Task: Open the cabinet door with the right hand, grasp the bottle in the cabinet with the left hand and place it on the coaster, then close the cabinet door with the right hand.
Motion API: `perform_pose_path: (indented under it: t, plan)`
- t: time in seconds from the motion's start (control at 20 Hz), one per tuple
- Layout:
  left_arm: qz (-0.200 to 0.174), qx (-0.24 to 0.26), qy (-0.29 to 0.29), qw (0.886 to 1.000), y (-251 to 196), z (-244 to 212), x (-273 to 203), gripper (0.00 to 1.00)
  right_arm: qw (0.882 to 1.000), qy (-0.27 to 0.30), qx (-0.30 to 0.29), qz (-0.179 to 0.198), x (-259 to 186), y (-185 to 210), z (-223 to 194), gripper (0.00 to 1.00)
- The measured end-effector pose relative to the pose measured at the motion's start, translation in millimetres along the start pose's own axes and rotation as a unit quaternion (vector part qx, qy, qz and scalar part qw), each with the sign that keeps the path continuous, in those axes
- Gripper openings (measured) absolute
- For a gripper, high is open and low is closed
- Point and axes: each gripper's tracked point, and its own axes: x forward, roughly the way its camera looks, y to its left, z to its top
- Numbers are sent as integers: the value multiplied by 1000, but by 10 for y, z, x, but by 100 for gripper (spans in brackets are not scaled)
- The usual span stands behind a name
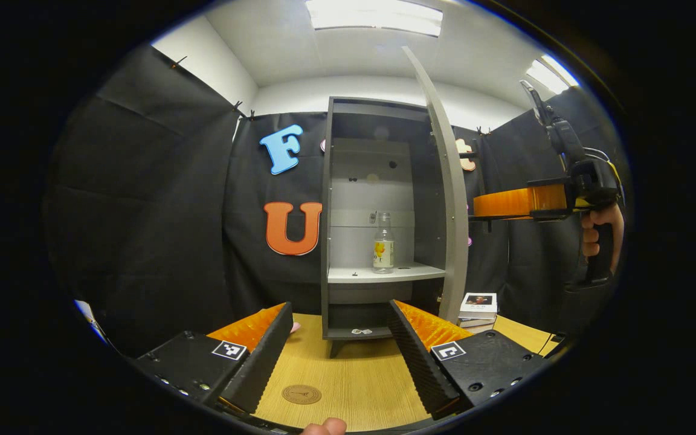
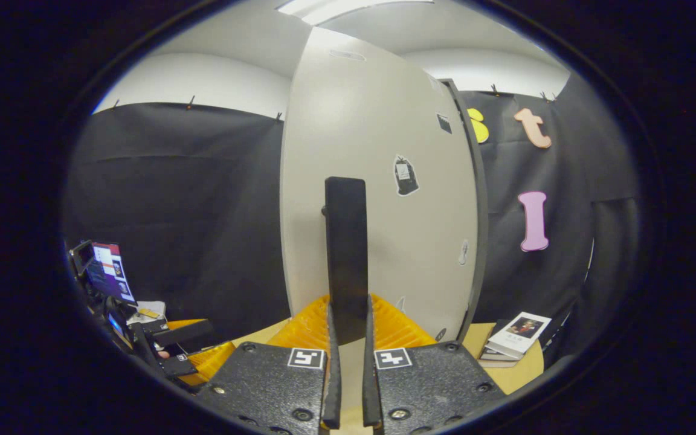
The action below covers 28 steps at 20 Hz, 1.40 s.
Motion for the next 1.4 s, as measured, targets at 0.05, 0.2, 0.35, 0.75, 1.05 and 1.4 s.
perform_pose_path:
  t: [0.05, 0.2, 0.35, 0.75, 1.05, 1.4]
  plan:
    - [-2, 0, 1, 1000, -16, -3, 1, 95, 1000, 0, 4, -3, -17, -9, 3, 17]
    - [-6, -1, 6, 1000, -52, -50, 26, 95, 1000, 0, 13, -9, -51, -37, 9, 17]
    - [-9, -5, 8, 1000, -90, -60, 40, 95, 1000, -5, 22, -17, -215, -87, 11, 17]
    - [-15, -4, 8, 1000, -128, -65, 59, 95, 997, -13, 24, -66, -609, -466, 34, 16]
    - [-17, -4, 6, 1000, -134, -58, 58, 95, 995, -14, 10, -100, -729, -622, 73, 16]
    - [-27, -4, 13, 1000, -147, -91, 59, 95, 985, -20, -12, -173, -843, -1078, 99, 16]
